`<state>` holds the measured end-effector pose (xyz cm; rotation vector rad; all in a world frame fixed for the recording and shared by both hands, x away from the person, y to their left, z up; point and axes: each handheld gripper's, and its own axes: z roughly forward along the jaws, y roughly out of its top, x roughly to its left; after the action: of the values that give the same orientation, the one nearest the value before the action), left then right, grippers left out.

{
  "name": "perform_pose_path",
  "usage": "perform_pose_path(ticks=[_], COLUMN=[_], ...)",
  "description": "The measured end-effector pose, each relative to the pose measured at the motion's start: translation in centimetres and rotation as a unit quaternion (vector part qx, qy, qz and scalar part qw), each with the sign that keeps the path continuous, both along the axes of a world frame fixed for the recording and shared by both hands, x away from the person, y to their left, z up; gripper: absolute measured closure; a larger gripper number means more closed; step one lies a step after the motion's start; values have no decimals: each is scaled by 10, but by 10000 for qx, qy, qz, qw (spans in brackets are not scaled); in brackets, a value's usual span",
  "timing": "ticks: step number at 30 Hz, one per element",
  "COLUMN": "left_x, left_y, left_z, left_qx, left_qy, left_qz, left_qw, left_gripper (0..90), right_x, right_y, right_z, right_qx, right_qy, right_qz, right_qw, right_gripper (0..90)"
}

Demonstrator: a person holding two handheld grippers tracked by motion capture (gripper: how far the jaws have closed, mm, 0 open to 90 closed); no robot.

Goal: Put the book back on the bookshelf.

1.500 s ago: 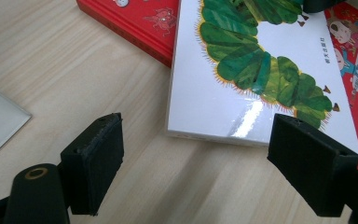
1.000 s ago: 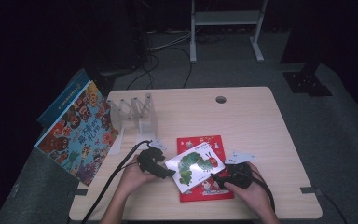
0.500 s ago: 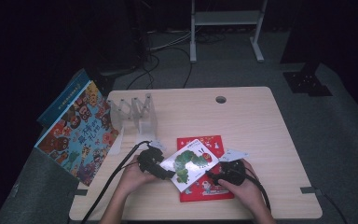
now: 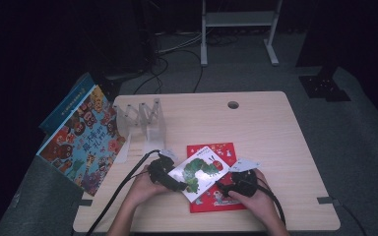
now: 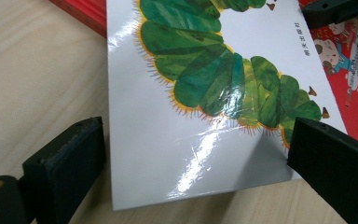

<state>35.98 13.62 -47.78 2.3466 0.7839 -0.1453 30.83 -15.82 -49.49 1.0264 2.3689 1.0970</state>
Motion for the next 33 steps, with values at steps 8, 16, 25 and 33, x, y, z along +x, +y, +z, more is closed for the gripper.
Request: perform_pose_path(ticks=[8, 16, 25, 33], left_x=[0, -1, -2, -2], left_y=[-4, -10, -6, -4], left_z=[0, 5, 11, 10], left_qx=[47, 280, 61, -60], left_qy=[-27, -60, 3, -19], left_qz=[-5, -27, 111, 113], left_qw=[10000, 9996, 9999, 9999], left_gripper=[13, 20, 68, 98], right_x=[-6, -7, -8, -9], right_y=[9, 13, 13, 13], right_z=[-2, -6, -6, -6], right_qx=[-10, 60, 42, 46], right_qy=[38, -63, -79, -70], right_qz=[39, -91, -138, -173], right_qw=[10000, 9999, 9999, 9998], right_gripper=[44, 11, 7, 8])
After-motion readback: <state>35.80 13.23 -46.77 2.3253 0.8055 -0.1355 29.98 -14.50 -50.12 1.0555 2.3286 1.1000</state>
